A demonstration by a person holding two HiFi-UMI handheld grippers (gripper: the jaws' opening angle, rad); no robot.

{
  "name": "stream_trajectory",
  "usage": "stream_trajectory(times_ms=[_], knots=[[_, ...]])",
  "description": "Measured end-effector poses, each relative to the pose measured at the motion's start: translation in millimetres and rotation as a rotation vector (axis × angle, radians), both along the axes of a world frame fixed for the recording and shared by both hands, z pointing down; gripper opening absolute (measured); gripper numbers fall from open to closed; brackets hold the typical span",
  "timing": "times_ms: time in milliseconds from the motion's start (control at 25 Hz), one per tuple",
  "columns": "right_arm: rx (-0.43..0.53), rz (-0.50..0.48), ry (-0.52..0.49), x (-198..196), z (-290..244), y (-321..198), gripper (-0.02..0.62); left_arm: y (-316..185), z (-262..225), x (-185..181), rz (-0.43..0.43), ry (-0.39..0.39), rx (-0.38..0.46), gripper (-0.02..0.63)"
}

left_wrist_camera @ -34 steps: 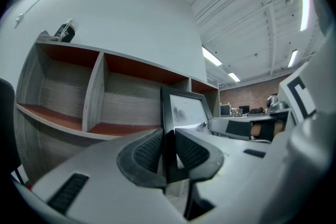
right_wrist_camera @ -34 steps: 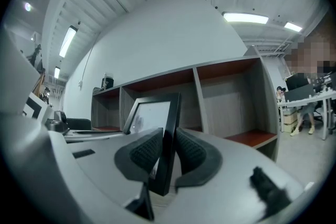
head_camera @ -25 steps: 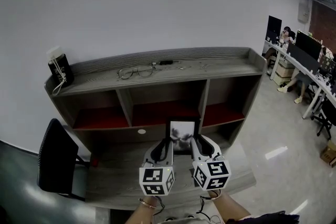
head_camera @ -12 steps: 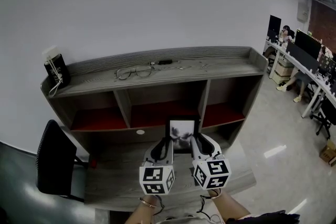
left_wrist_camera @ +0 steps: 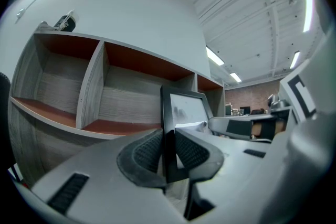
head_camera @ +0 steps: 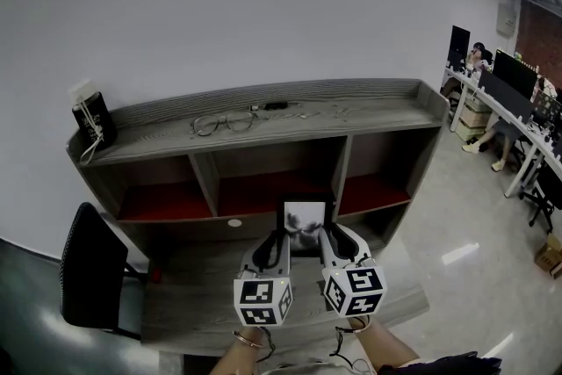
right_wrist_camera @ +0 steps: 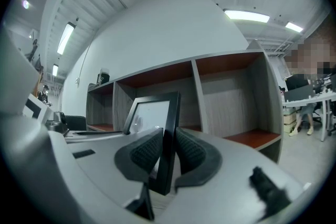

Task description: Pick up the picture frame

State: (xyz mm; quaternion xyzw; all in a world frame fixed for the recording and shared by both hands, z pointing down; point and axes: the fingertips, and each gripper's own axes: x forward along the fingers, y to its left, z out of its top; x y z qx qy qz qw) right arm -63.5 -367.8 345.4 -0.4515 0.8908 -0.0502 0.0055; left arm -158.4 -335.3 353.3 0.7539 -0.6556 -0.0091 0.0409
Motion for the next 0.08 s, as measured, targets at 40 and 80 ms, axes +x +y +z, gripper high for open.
stream_trajectory(times_ms=[40, 80], knots=[[-0.001, -0.001, -0.001, -0.2, -0.1, -0.1, 0.089, -0.1, -0.2, -0.2, -0.001, -0.001, 0.0, 0.078], [-0.002, -0.002, -0.001, -0.3, -0.2, -0.2, 0.089, -0.1, -0.3, -0.3, -0.002, -0.001, 0.0, 0.078]])
